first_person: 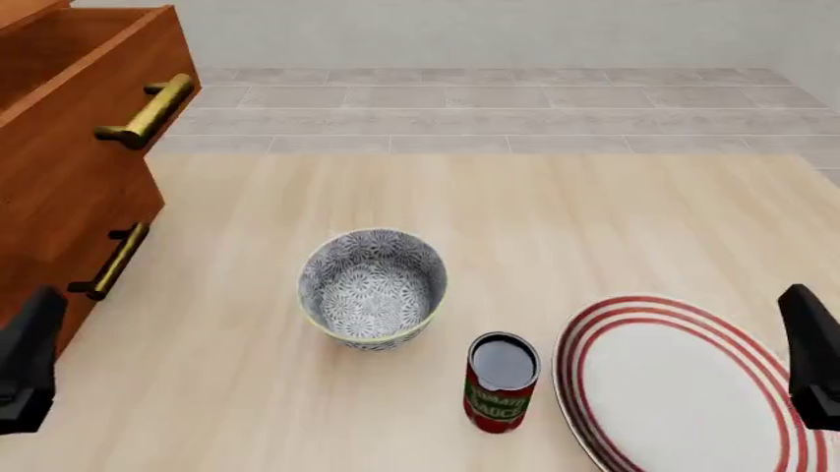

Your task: Put the ketchup in the top drawer of the cabinet.

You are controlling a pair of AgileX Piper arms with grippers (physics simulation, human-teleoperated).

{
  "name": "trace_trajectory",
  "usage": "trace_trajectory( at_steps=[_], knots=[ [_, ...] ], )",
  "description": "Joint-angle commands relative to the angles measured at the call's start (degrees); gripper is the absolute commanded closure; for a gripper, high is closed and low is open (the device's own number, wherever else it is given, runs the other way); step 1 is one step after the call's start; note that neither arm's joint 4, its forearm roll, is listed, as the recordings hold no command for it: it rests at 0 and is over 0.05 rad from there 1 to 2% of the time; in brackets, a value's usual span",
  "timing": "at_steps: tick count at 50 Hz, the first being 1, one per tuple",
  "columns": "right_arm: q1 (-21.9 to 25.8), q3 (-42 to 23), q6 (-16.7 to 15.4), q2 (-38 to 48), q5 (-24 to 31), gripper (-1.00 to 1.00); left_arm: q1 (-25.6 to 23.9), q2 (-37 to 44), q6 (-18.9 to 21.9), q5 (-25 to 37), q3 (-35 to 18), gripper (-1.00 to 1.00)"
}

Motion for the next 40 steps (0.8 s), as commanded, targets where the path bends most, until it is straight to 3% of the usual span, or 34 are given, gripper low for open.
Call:
trace_trajectory(
  at_steps=[1, 6, 12, 17, 22, 23, 24, 25, 28, 32, 33, 34, 35, 40],
  knots=[
    [0.03, 0.74, 0.9, 0.73, -1.73, -1.0, -6.46, -0.03, 2.89, 1.35, -1.96, -1.0],
    [-0.25, 0.68, 1.01, 1.83, -2.61, -1.0, -10.43, -0.04, 1.37, 7.54, -6.67, -1.0],
    [0.11, 0.73, 0.63, 0.75, -1.37, -1.0, -18.44, -0.04, 6.54, 12.86, -11.13, -1.0],
    [0.41, 0.78, 0.48, 0.85, -1.28, -1.0, -23.68, -0.04, 7.45, 18.27, -14.36, -1.0],
    [0.46, 0.79, 0.44, 0.18, -0.34, -1.0, -29.45, 0.08, 10.02, 19.98, -13.71, -1.0],
    [0.82, 0.56, -0.35, -0.08, 0.1, -1.0, -30.97, 2.02, 9.64, 18.72, -13.07, -1.0],
    [0.94, -4.97, -0.84, -0.13, 5.76, -1.0, -30.97, 3.88, 9.97, 16.44, -12.58, -1.0],
    [0.91, -5.75, -0.78, -0.14, 6.57, -1.0, -32.14, 6.62, 9.83, 14.22, -12.15, -1.0],
    [-0.12, -2.62, 0.22, 0.05, 3.67, -1.0, -35.17, 9.13, 11.91, 11.21, -11.39, -1.0],
    [-0.16, -2.47, 0.17, -0.05, 3.72, -1.0, -38.98, 16.16, 12.97, 5.16, -10.0, -1.0],
    [-0.7, -6.07, 0.04, 0.69, 7.5, -1.0, -40.45, 18.23, 14.69, 2.42, -8.77, -1.0],
    [1.23, -5.31, -2.0, -0.06, 6.39, -1.0, -41.76, 19.99, 15.71, 0.37, -7.97, -1.0],
    [-0.04, -4.85, -0.66, 0.11, 6.74, -1.0, -42.28, 22.4, 15.76, -1.45, -7.6, -1.0],
    [0.15, -5.63, -0.76, 0.26, 7.21, -1.0, -44.11, 29.37, 16.34, -7.41, -6.65, -1.0]
  ],
)
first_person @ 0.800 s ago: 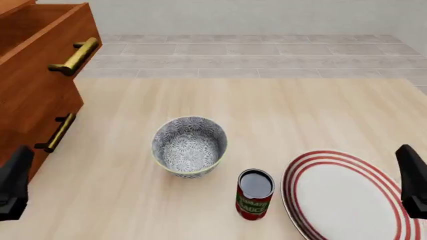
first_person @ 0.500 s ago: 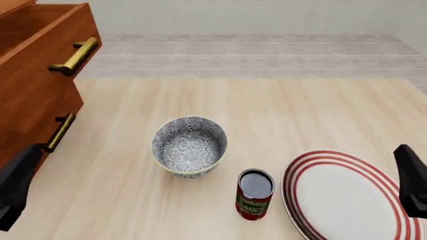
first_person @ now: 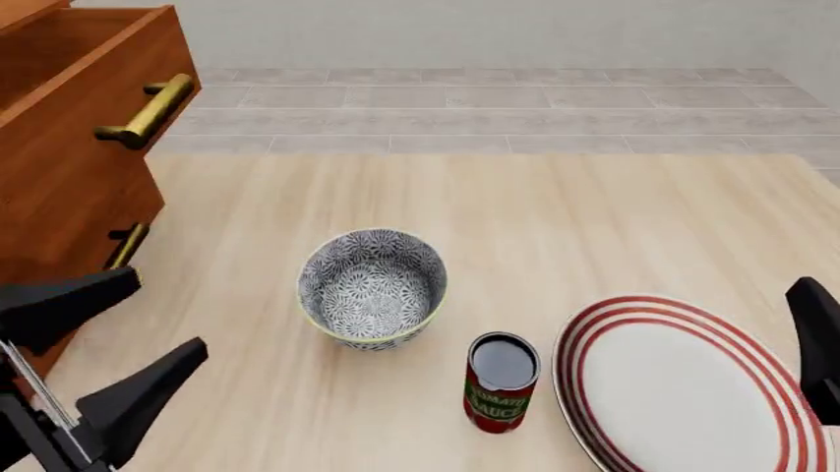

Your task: Put the ketchup in the top drawer of the cabinet.

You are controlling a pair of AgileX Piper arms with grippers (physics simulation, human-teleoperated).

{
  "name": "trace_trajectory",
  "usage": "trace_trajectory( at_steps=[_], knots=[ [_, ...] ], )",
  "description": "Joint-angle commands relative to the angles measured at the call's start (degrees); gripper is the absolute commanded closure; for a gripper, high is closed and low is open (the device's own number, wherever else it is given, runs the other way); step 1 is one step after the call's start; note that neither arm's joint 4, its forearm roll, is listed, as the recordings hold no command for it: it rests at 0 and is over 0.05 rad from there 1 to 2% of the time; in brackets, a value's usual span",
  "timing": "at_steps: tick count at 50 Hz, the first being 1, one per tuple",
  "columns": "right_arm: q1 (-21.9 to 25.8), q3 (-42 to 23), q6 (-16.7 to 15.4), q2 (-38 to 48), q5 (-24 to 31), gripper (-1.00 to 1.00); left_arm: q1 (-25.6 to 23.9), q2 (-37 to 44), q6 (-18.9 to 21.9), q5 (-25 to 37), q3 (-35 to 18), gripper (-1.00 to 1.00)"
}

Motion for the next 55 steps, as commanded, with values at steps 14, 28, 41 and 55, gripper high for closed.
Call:
trace_trajectory(
  at_steps=[14, 28, 41, 55],
  knots=[
    [0.01, -2.19, 0.2, -0.14, 2.6, -1.0, -14.59, 33.13, 0.1, -23.39, 1.76, -1.0],
    [0.38, -2.45, 0.19, -0.03, 3.02, -1.0, -18.33, 46.01, -0.64, -31.89, -0.44, -1.0],
    [0.42, -1.74, 0.34, -0.25, 2.54, -1.0, -19.38, 52.56, -5.59, -33.61, -4.71, -1.0],
    [0.62, -1.86, 0.52, -0.28, 2.81, -1.0, -20.61, 62.97, -2.47, -42.37, -4.93, -1.0]
  ],
)
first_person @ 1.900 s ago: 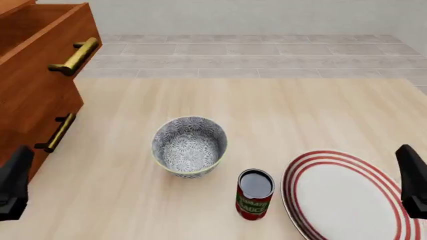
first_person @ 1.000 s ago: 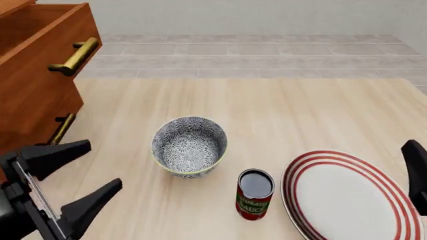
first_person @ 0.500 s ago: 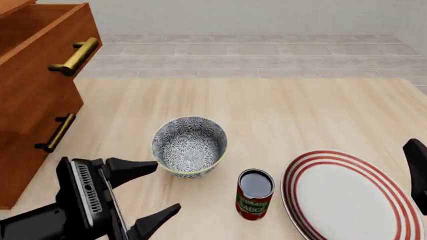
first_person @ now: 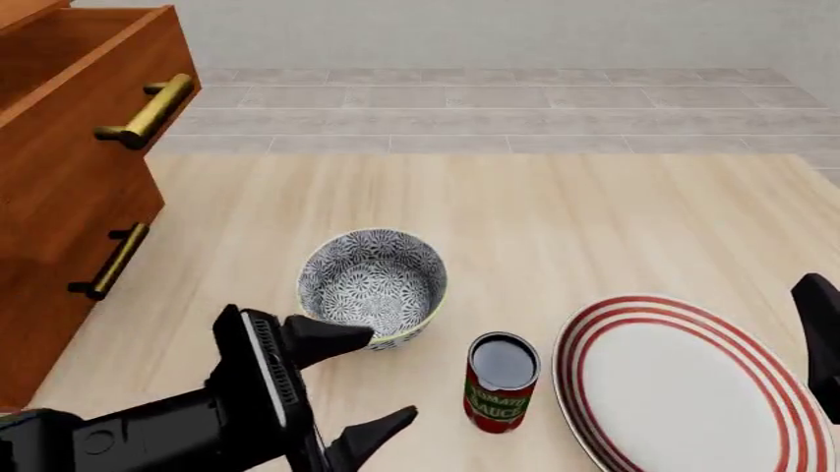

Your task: Put the ketchup in the top drawer of the cabinet.

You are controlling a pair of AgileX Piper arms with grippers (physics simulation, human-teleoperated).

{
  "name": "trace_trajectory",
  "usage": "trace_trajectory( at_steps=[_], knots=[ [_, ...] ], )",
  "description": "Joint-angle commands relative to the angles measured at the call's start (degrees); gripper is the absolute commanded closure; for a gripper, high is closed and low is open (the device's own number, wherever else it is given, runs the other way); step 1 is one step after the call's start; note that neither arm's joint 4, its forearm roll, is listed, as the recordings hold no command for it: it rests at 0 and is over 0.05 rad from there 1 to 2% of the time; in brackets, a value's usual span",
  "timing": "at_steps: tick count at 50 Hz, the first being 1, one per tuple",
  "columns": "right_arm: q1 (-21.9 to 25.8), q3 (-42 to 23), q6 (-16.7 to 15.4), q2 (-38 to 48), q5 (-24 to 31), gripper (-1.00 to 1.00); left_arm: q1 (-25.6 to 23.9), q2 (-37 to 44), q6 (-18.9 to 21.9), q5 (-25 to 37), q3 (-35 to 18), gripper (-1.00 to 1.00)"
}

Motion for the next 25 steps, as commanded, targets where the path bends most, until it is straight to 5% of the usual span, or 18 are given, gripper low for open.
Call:
trace_trajectory(
  at_steps=[1, 25],
  knots=[
    [0.19, -0.24, 0.1, 0.08, 0.28, -1.0, -1.16, 8.01, 0.99, -5.87, -0.95, -1.0],
    [0.32, 0.29, 0.19, -0.14, 0.1, -1.0, -1.87, 13.99, -1.73, -8.45, -4.04, -1.0]
  ],
)
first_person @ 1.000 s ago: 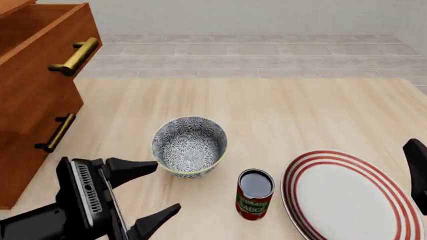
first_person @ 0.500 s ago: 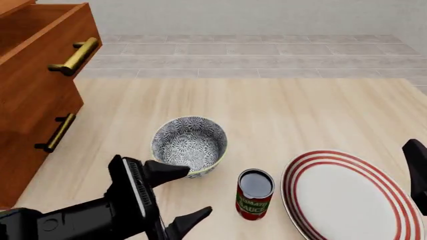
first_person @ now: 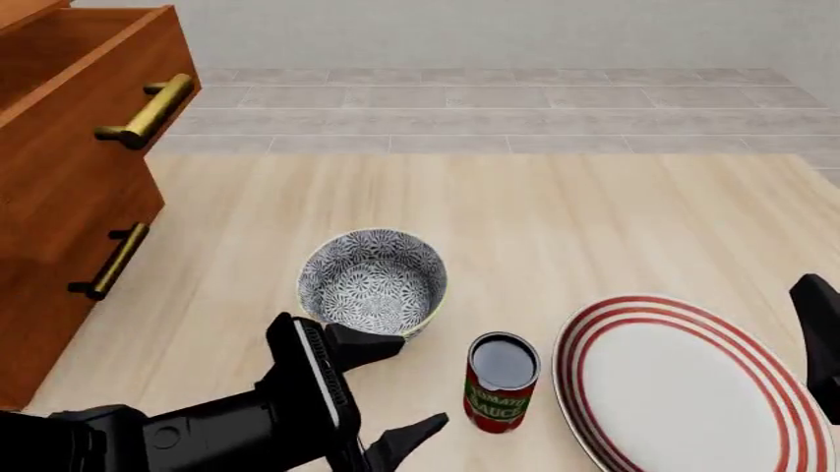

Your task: Put the ketchup in the top drawer of the cabinet.

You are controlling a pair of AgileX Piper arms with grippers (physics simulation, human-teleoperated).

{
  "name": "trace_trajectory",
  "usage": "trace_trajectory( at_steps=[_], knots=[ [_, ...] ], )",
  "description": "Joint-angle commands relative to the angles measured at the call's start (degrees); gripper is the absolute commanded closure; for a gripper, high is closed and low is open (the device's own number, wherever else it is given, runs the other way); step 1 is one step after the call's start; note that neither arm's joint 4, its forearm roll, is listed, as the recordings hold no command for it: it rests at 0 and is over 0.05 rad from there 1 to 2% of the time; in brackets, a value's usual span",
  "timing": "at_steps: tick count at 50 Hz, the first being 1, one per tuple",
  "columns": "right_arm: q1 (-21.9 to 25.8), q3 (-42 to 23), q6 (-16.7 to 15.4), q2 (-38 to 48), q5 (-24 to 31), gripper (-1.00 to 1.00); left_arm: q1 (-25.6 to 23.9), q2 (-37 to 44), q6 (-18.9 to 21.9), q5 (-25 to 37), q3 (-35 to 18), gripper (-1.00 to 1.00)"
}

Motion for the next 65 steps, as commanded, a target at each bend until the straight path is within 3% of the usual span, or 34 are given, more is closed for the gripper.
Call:
trace_trajectory(
  at_steps=[1, 31, 65],
  knots=[
    [0.1, 0.28, 0.03, 0.07, -0.31, -1.0, -0.47, 2.9, -0.94, -1.36, -1.36, -1.0],
    [0.28, 0.48, 0.45, -0.17, -0.17, -1.0, -1.76, 10.01, -1.59, -0.48, -6.6, -1.0],
    [0.38, 0.15, 0.48, -0.18, 0.22, -1.0, -1.61, 14.62, 0.86, -0.65, -10.54, -1.0]
  ],
)
